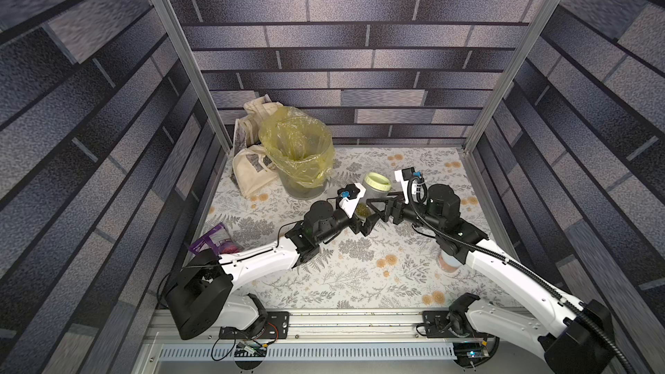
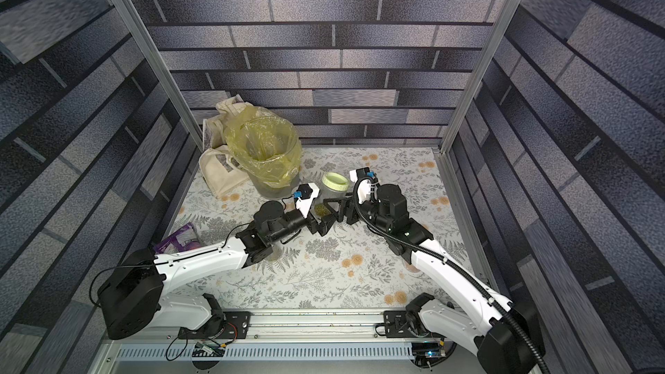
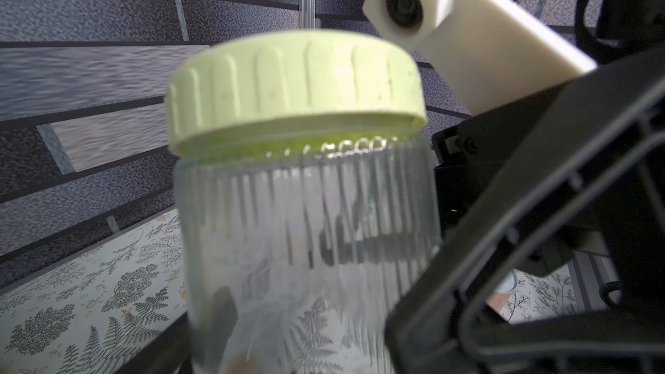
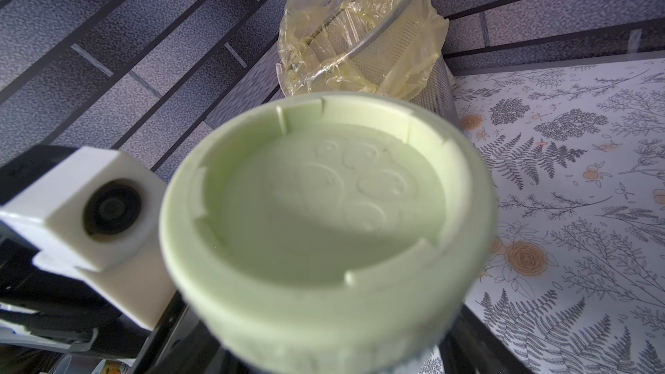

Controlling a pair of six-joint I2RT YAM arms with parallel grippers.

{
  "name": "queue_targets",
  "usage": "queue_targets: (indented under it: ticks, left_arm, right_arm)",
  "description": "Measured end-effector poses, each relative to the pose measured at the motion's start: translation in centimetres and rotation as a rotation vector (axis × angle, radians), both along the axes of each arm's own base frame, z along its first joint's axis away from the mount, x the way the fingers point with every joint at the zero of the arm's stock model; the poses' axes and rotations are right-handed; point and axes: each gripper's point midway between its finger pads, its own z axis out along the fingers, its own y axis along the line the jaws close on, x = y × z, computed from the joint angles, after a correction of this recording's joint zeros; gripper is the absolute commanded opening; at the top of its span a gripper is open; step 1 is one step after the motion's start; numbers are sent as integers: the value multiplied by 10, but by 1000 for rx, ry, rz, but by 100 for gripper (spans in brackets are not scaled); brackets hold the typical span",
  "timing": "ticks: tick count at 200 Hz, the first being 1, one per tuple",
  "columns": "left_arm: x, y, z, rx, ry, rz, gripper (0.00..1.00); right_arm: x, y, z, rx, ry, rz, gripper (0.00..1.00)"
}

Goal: Empty moldy mung beans from jars
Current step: Pick up the jar from the center of the board.

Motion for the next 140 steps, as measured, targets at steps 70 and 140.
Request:
queue_targets:
  ticks: [70, 140]
  left_arm:
    - [4, -2, -13, 32, 37, 7, 100]
    - [20, 3, -18, -15, 104, 42, 97]
  right_arm:
    - [0, 0, -2, 10, 5, 2, 51]
    - [2, 0, 3, 38, -5, -3, 51]
